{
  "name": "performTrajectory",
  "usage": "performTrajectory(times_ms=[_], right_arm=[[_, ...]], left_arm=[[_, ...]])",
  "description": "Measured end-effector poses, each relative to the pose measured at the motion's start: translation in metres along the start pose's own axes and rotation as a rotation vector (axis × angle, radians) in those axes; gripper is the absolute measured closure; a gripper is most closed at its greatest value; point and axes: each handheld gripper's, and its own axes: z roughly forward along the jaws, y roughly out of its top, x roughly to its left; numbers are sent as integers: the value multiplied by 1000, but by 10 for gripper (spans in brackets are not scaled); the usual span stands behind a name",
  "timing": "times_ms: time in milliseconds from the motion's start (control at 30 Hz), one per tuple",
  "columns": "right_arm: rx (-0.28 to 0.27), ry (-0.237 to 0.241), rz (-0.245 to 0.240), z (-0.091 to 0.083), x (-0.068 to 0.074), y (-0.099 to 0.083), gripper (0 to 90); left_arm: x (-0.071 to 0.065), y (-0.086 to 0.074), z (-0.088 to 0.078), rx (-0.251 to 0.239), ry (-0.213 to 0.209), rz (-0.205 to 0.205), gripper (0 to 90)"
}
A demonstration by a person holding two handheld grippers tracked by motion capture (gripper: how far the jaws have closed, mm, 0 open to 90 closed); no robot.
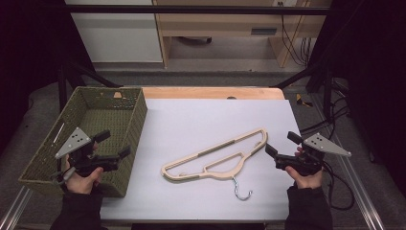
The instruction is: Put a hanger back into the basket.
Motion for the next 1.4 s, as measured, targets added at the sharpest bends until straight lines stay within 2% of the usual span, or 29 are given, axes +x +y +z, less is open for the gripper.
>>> performTrajectory(times_ms=[300, 600, 933, 1167, 1267, 1400], right_arm=[[39, -10, -21, 2, 5, 1, 58], [98, -6, -35, 10, 23, -2, 87], [211, 19, -59, 29, 56, -21, 145], [263, 20, -72, 37, 67, -35, 199], [308, 27, -77, 42, 73, -43, 240], [326, 22, -69, 43, 76, -51, 294]], left_arm=[[-2, -2, 3, 7, 0, 8, 36], [-3, -1, 3, 1, 0, 7, 38], [-5, -1, 2, 0, 0, 19, 38], [-7, 0, 2, -2, -3, 23, 38], [-7, -1, 3, 1, -1, 21, 38], [-8, -1, 4, 5, -2, 29, 38]])
